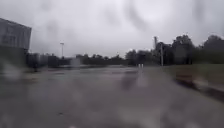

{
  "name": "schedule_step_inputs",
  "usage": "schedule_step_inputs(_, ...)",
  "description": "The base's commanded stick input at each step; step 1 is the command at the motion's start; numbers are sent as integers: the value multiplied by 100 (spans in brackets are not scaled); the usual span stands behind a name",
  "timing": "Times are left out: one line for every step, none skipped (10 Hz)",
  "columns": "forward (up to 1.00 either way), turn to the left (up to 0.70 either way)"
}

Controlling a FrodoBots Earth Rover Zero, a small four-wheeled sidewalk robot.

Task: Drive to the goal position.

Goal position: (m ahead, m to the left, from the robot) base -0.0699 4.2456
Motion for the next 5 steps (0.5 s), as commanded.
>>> schedule_step_inputs(100,27)
schedule_step_inputs(100,27)
schedule_step_inputs(100,27)
schedule_step_inputs(100,27)
schedule_step_inputs(100,27)
